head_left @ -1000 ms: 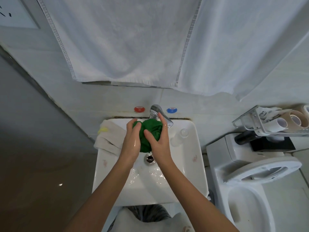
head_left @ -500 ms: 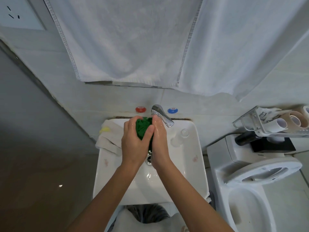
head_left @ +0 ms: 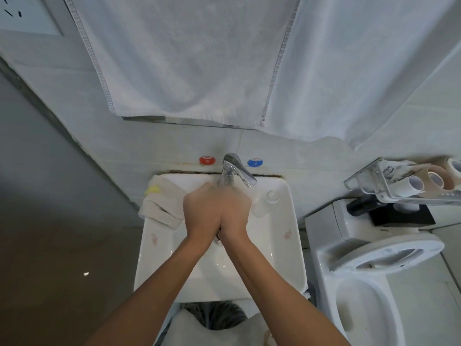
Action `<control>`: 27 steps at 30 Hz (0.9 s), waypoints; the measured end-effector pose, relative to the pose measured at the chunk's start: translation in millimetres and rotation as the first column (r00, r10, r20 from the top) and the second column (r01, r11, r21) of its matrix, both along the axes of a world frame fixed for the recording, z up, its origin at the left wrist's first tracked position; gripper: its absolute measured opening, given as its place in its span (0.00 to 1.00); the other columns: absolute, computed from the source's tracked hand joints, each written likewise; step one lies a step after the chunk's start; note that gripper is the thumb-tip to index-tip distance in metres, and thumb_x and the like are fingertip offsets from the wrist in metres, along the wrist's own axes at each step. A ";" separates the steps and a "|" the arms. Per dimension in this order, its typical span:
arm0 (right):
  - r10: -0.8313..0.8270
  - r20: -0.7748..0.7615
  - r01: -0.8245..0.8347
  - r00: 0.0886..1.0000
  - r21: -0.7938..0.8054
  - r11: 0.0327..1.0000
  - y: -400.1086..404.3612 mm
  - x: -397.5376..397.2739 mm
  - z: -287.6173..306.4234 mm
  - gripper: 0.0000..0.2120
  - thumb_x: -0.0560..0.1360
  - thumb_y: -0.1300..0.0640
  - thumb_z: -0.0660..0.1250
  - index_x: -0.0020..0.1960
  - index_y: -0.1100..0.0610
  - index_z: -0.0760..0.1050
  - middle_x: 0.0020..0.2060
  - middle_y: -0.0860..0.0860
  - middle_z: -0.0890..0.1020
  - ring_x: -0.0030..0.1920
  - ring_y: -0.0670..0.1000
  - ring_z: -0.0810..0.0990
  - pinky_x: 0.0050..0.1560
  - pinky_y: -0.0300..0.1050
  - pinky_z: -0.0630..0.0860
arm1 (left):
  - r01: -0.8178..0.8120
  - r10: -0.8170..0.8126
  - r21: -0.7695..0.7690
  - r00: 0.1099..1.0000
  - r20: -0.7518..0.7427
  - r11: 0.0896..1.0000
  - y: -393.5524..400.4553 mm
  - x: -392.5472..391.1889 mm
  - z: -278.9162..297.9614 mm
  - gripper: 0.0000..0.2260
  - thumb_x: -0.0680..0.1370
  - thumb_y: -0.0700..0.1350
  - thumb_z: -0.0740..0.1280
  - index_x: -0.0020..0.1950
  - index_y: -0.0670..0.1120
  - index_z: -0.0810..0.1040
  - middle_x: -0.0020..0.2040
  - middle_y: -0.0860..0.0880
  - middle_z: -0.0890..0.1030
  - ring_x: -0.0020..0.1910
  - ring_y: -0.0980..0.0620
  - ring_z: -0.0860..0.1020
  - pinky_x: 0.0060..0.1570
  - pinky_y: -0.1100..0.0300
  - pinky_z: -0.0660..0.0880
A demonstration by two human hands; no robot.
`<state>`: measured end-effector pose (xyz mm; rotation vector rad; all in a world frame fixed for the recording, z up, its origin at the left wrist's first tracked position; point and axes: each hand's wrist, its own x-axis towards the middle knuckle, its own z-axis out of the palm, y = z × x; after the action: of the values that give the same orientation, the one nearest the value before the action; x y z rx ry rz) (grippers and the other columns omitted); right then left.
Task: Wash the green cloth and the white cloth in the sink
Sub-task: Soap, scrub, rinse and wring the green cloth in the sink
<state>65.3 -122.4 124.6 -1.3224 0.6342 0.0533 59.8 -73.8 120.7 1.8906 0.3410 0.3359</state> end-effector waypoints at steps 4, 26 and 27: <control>0.059 -0.050 -0.061 0.997 -0.037 0.997 3.9 -3.0 -10.2 0.10 0.75 0.60 0.63 0.35 0.58 0.70 0.29 0.53 0.72 0.33 0.52 0.72 0.34 0.45 0.70 | -0.023 0.026 0.024 0.994 -0.111 0.999 3.8 -2.2 -13.4 0.14 0.74 0.44 0.61 0.28 0.46 0.68 0.24 0.51 0.69 0.25 0.53 0.65 0.27 0.58 0.64; 0.026 0.227 -0.031 0.974 0.015 0.999 5.4 12.3 22.9 0.06 0.72 0.58 0.66 0.37 0.58 0.75 0.32 0.53 0.77 0.37 0.51 0.77 0.38 0.48 0.76 | -0.048 0.042 -0.164 0.998 -0.040 0.985 2.2 -0.6 23.3 0.05 0.78 0.52 0.63 0.53 0.53 0.73 0.50 0.53 0.77 0.47 0.59 0.76 0.44 0.68 0.72; 0.014 0.219 -0.018 0.976 0.019 1.000 6.5 10.6 23.5 0.06 0.72 0.61 0.66 0.37 0.58 0.74 0.31 0.52 0.77 0.35 0.50 0.76 0.37 0.46 0.76 | -0.059 0.054 -0.164 0.998 -0.033 0.985 2.3 0.4 23.9 0.04 0.78 0.52 0.64 0.49 0.54 0.74 0.46 0.54 0.79 0.45 0.58 0.78 0.42 0.65 0.74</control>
<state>75.8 -116.0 148.1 -1.2915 0.4343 -0.0719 60.2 -71.5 144.7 1.7266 0.4290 0.3093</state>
